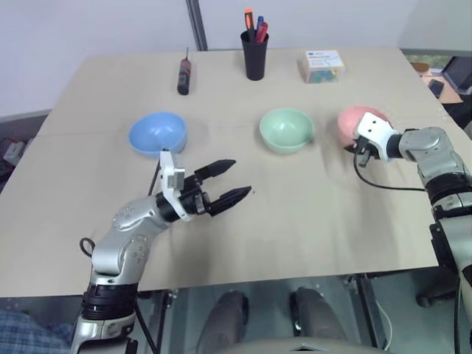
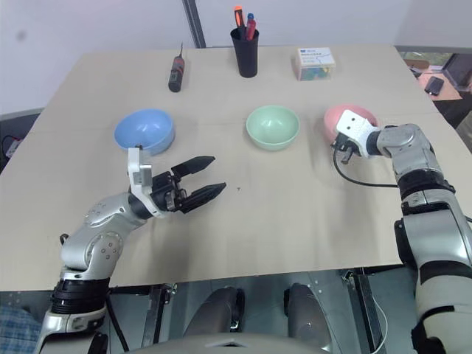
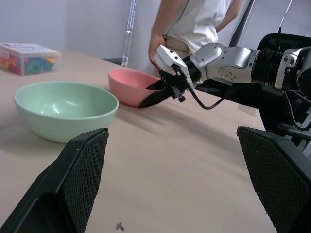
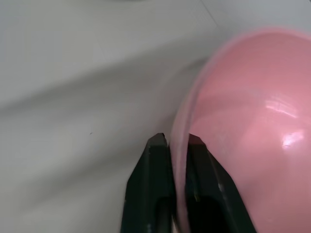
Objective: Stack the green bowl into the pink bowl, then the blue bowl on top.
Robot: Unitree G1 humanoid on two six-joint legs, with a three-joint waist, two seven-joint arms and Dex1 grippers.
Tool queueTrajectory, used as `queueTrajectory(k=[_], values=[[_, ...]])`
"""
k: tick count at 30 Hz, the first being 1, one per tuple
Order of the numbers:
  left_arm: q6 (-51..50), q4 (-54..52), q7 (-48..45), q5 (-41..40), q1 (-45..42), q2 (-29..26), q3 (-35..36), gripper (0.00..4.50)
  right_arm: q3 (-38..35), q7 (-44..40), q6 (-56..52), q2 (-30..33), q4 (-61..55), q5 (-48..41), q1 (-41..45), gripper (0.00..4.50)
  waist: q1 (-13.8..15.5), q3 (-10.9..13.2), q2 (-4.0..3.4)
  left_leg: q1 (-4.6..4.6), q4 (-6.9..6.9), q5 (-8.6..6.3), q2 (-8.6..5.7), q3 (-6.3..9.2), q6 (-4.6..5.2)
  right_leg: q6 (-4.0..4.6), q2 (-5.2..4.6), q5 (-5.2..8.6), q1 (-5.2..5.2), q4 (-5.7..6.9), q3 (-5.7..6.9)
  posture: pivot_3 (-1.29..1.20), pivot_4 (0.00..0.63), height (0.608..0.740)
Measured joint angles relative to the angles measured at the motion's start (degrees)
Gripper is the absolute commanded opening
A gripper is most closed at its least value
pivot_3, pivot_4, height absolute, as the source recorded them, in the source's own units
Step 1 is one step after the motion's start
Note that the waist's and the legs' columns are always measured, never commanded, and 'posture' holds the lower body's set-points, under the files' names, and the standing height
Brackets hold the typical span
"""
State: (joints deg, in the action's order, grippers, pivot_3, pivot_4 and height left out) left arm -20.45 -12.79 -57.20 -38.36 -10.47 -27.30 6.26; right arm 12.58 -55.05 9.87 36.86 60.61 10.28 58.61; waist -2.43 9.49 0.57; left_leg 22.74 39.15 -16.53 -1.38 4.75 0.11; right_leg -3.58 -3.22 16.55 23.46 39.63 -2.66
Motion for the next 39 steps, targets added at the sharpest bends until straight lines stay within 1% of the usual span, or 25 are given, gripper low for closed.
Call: queueTrajectory(k=[3, 6, 7, 9, 11, 12, 13, 14, 15, 16, 17, 19, 20, 27, 29, 30, 31, 32, 33, 35, 36, 37, 39], values=[[0.06, 0.00, -0.01, -0.03, 0.14, 0.01, 0.00, 4.50, 0.00, -0.95, 0.67, 0.09, -0.14, 0.39, 0.00, 0.05, 0.00, 0.00, 0.00, -0.01, 0.00, 0.00, 0.00, 0.00, 0.00, 0.00, 0.00, 0.00, 0.00, 0.02, 0.00, 0.00, 0.150, 0.740], [0.70, 0.03, -0.66, 0.01, 0.46, -0.24, 0.02, 4.50, 0.00, -3.13, -0.97, 1.32, -6.05, 0.47, -1.69, 0.05, 0.02, 0.03, -0.05, 0.01, 0.00, 0.00, 0.01, 0.01, 0.00, 0.00, 0.00, 0.00, 0.01, 0.01, 0.00, 0.00, 0.150, 0.740], [1.12, 0.16, -1.39, 0.05, 0.67, -0.65, 0.15, 4.50, -0.10, -5.96, -3.77, 2.69, -13.88, -0.51, -4.34, 0.05, 0.08, 0.03, -0.05, 0.04, -0.03, 0.00, 0.02, 0.04, 0.00, 0.00, 0.00, 0.00, 0.03, -0.01, 0.03, 0.00, 0.150, 0.740], [1.35, 0.74, -1.81, 0.23, 0.45, -1.13, 0.19, 4.50, -0.20, -8.26, -7.14, 3.44, -20.68, -1.71, -6.43, 0.05, 0.05, 0.04, -0.06, 0.05, -0.05, 0.00, 0.02, 0.03, 0.00, 0.00, 0.00, 0.00, 0.04, -0.01, 0.02, 0.00, 0.150, 0.740], [2.46, 2.23, -2.89, 1.08, 0.52, -2.47, 0.46, 4.50, -0.10, -13.20, -15.33, 5.67, -37.91, -4.63, -12.50, 0.05, 0.18, 0.04, -0.08, 0.09, -0.07, -0.01, 0.06, 0.11, 0.00, 0.01, 0.00, 0.01, 0.07, -0.02, 0.08, 0.00, 0.150, 0.740], [2.95, 3.53, -3.30, 1.57, 0.46, -3.18, 0.77, 4.50, 0.43, -15.77, -21.42, 6.28, -49.16, -6.45, -16.08, 0.05, 0.11, 0.04, -0.08, 0.11, -0.08, -0.01, 0.06, 0.11, 0.01, 0.01, 0.00, 0.01, 0.10, -0.01, 0.07, 0.00, 0.150, 0.740], [3.30, 3.96, -3.58, 1.81, 0.45, -3.32, 0.87, 4.50, 0.97, -16.63, -23.24, 6.29, -52.93, -7.16, -16.93, 0.05, 0.10, 0.04, -0.08, 0.10, -0.06, -0.01, 0.05, 0.09, 0.01, 0.01, 0.00, 0.00, 0.10, 0.00, 0.06, 0.00, 0.150, 0.740], [3.74, 4.68, -4.09, 2.24, 0.13, -3.44, 0.82, 4.50, 2.12, -17.64, -28.16, 6.81, -61.00, -8.23, -18.73, 0.05, 0.07, 0.04, -0.08, 0.09, -0.04, -0.02, 0.04, 0.07, 0.02, 0.00, -0.01, 0.00, 0.08, 0.00, 0.04, 0.00, 0.150, 0.740], [3.93, 5.02, -4.24, 2.28, 0.03, -3.64, 0.93, 4.50, 2.46, -17.84, -30.22, 7.02, -65.14, -8.42, -19.89, 0.05, 0.34, 0.04, -0.07, 0.09, 0.00, -0.08, -0.02, 0.12, 0.12, 0.00, -0.09, 0.00, 0.07, 0.04, 0.09, 0.00, 0.150, 0.740], [4.24, 5.99, -4.41, 2.42, -0.33, -4.24, 1.20, 4.50, 4.37, -18.09, -33.98, 6.58, -73.22, -8.69, -21.67, 0.05, 0.45, 0.04, -0.07, 0.09, 0.01, -0.08, -0.01, 0.18, 0.13, 0.00, -0.08, 0.00, 0.05, 0.04, 0.15, 0.00, 0.150, 0.740], [4.29, 6.15, -4.42, 2.45, -0.44, -4.32, 1.23, 4.50, 4.87, -18.12, -34.56, 6.36, -74.44, -8.74, -21.89, 0.05, 0.50, 0.04, -0.07, 0.09, 0.01, -0.08, 0.00, 0.21, 0.12, 0.00, -0.08, 0.00, 0.05, 0.05, 0.17, 0.00, 0.150, 0.740], [4.57, 6.82, -5.09, 2.81, -1.53, -4.51, 1.13, 4.50, 9.55, -16.77, -38.79, 3.37, -82.27, -8.45, -23.24, 0.05, 0.48, 0.04, -0.07, 0.10, 0.03, -0.04, -0.01, 0.22, 0.07, 0.00, -0.07, 0.00, 0.05, 0.06, 0.18, 0.00, 0.150, 0.740], [4.64, 6.83, -5.27, 2.83, -1.86, -4.57, 1.11, 4.50, 11.18, -16.10, -40.16, 2.85, -84.04, -8.20, -23.46, 0.05, 0.51, 0.04, -0.07, 0.10, 0.04, -0.01, -0.05, 0.20, 0.01, 0.00, -0.11, 0.00, 0.04, 0.06, 0.17, 0.00, 0.150, 0.740], [4.64, 7.40, -5.70, 3.19, -2.37, -4.70, 1.08, 4.50, 15.02, -12.51, -45.52, 1.32, -88.25, -6.55, -23.57, 0.05, 0.58, 0.04, -0.07, 0.10, 0.04, 0.00, -0.08, 0.26, 0.00, 0.00, -0.14, 0.00, 0.02, 0.04, 0.24, 0.00, 0.150, 0.740], [4.60, 7.40, -5.83, 3.19, -2.71, -4.70, 1.08, 4.50, 15.77, -11.92, -45.85, 1.35, -88.64, -6.32, -23.57, 0.75, 0.58, 0.04, -0.07, 0.10, 0.04, 0.00, -0.09, 0.26, 0.00, 0.00, -0.14, 0.00, 0.01, 0.04, 0.23, 0.00, 0.150, 0.740], [4.57, 7.40, -5.93, 3.19, -2.74, -4.70, 1.08, 4.50, 15.79, -11.84, -45.83, 1.56, -88.75, -6.25, -23.56, 0.93, 0.57, 0.03, -0.06, 0.10, 0.05, -0.01, -0.09, 0.25, 0.00, 0.00, -0.14, 0.00, 0.01, 0.03, 0.23, 0.00, 0.150, 0.740], [4.56, 7.40, -6.02, 3.19, -2.74, -4.70, 1.07, 4.50, 15.79, -11.82, -45.83, 1.80, -88.76, -6.22, -23.56, 1.30, 0.57, 0.03, -0.06, 0.10, 0.04, -0.01, -0.09, 0.25, 0.00, 0.00, -0.14, 0.00, 0.01, 0.03, 0.23, 0.00, 0.150, 0.740], [4.51, 7.40, -6.12, 3.19, -2.74, -4.70, 1.08, 4.50, 15.79, -11.77, -45.79, 2.50, -88.75, -6.16, -23.56, 1.84, 0.56, 0.03, -0.06, 0.10, 0.04, -0.01, -0.10, 0.25, 0.00, 0.00, -0.14, 0.00, 0.01, 0.02, 0.23, 0.00, 0.150, 0.740], [4.50, 7.40, -6.12, 3.19, -2.75, -4.70, 1.08, 4.50, 15.79, -11.73, -45.74, 2.85, -88.75, -6.13, -23.54, 2.22, 0.56, 0.03, -0.06, 0.10, 0.04, -0.01, -0.09, 0.26, 0.00, 0.00, -0.14, 0.00, 0.01, 0.02, 0.24, 0.00, 0.150, 0.740], [4.47, 7.39, -6.11, 3.19, -2.77, -4.69, 1.06, 4.50, 15.73, -11.67, -45.40, 3.75, -88.63, -6.13, -23.50, 2.63, 0.54, 0.04, -0.06, 0.10, 0.04, -0.01, -0.08, 0.26, 0.00, 0.00, -0.13, 0.00, 0.01, 0.03, 0.24, 0.00, 0.150, 0.740], [4.46, 7.39, -6.10, 3.20, -2.77, -4.66, 1.04, 4.50, 15.66, -11.65, -45.31, 4.10, -88.43, -6.13, -23.47, 3.08, 0.53, 0.03, -0.06, 0.10, 0.04, -0.01, -0.09, 0.25, 0.00, 0.00, -0.13, 0.00, 0.01, 0.03, 0.24, 0.00, 0.150, 0.740], [4.46, 7.39, -6.10, 3.20, -2.78, -4.65, 1.00, 4.50, 15.65, -11.65, -45.24, 4.27, -88.24, -6.14, -23.45, 3.29, 0.51, 0.03, -0.06, 0.09, 0.05, -0.01, -0.09, 0.25, 0.00, 0.00, -0.13, 0.00, 0.01, 0.03, 0.23, 0.00, 0.150, 0.740], [4.42, 7.38, -6.04, 3.21, -2.78, -4.52, 0.86, 4.50, 15.37, -11.74, -45.02, 5.25, -87.49, -6.39, -23.45, 3.99, 0.49, 0.04, -0.06, 0.09, 0.05, -0.01, -0.09, 0.25, 0.00, 0.00, -0.13, 0.00, 0.01, 0.03, 0.23, 0.00, 0.150, 0.740]])
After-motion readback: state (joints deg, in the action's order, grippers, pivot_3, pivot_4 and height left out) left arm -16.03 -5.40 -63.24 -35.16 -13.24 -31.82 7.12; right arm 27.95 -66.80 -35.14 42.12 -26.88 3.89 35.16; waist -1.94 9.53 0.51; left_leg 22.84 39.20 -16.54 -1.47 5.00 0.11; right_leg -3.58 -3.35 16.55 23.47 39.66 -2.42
